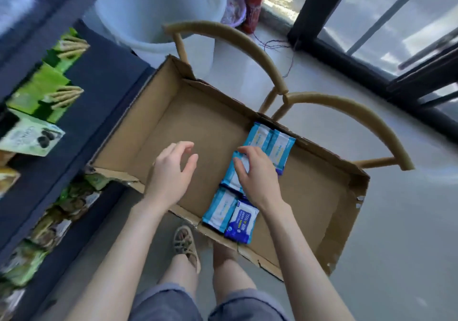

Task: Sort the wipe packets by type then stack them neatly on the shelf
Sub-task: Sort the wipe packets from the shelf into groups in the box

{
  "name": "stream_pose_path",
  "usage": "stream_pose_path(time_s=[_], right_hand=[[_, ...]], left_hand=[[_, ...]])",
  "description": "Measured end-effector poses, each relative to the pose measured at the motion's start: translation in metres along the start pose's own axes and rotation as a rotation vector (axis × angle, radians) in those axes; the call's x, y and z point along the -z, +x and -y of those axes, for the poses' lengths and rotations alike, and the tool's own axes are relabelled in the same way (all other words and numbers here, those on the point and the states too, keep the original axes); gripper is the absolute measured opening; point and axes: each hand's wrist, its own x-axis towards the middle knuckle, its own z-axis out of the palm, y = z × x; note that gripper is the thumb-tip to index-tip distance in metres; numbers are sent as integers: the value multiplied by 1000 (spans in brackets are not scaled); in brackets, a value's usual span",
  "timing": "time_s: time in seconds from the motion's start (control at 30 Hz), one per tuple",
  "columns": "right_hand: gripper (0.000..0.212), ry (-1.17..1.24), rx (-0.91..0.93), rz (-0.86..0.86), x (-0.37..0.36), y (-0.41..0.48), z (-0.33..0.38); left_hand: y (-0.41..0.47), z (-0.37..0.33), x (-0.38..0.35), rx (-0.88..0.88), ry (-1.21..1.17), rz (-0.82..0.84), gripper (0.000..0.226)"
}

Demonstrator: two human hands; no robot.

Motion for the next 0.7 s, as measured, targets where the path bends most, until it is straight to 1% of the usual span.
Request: stream_pose_path(time_s=[0.1, 0.23, 0.33, 0.4, 0.43, 0.53, 0.57, 0.7], right_hand=[[27, -18, 187, 10, -3, -20, 61], [26, -25, 375, 47, -21, -61, 140], [28, -27, 489, 99, -46, -105, 190], [30, -39, 536, 137, -64, -133, 210], [32, -40, 564, 164, -76, -152, 223], [49, -34, 642, 251, -110, -207, 262], [50, -32, 665, 275, -121, -220, 275], [27, -13, 773, 330, -150, -247, 333]], left_hand=[[-48, 13, 58, 0, -5, -140, 30], [-130, 51, 121, 72, -26, -323, 32], [-203, 88, 150, 152, -43, -457, 29], [-243, 112, 158, 212, -61, -492, 29], [-269, 125, 164, 244, -63, -512, 29], [-337, 162, 182, 320, -72, -570, 32], [-354, 172, 189, 333, -78, -598, 33], [-396, 200, 227, 363, -83, -734, 34]])
